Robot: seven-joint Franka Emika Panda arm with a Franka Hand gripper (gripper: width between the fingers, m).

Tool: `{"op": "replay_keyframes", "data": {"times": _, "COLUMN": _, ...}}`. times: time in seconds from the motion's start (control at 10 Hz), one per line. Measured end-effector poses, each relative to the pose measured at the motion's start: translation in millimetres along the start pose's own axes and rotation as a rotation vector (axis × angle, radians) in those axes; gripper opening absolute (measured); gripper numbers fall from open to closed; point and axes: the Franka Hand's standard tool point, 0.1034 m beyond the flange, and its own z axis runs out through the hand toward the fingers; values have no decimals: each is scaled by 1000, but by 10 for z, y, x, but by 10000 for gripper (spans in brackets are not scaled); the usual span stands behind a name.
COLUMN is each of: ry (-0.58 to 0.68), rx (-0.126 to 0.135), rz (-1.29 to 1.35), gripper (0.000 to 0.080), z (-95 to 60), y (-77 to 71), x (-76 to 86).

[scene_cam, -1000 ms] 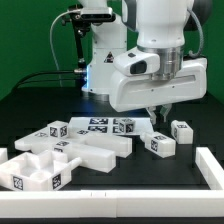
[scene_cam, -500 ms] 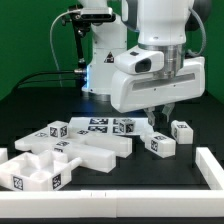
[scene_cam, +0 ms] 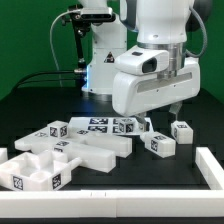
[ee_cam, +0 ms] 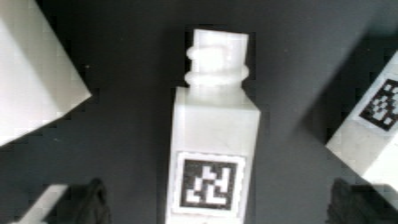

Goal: Assemble chair

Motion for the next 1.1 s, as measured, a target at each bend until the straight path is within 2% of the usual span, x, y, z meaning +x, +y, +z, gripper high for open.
{"op": "replay_keyframes", "data": {"times": 0.2, "ry": -3, "rx": 10, "rz": 24, "gripper": 648, "z": 185, "y": 46, "x": 0}}
{"op": "replay_keyframes", "data": {"times": 0.4, "ry": 7, "rx": 8, "rz": 26, "gripper": 649, "z": 315, "y": 94, "x": -32}}
{"op": "replay_keyframes", "data": {"times": 0.7, "ry": 15, "rx": 4, "rz": 25, "gripper": 649, "z": 336, "y": 88, "x": -31}}
{"op": "replay_keyframes", "data": {"times": 0.8, "ry": 15, "rx": 4, "rz": 25, "gripper": 512, "z": 337, "y": 87, "x": -31}}
{"op": "replay_keyframes", "data": {"times": 0.9, "ry": 15, "rx": 4, "rz": 25, "gripper": 330, "z": 337, "y": 87, "x": -31}}
{"op": "replay_keyframes", "data": {"times": 1.0, "ry": 15, "rx": 4, "rz": 25, "gripper": 282, "z": 336, "y": 88, "x": -30}}
{"op": "replay_keyframes", "data": {"times": 1.1, "ry": 15, "rx": 4, "rz": 25, "gripper": 282, "z": 337, "y": 88, "x": -30}}
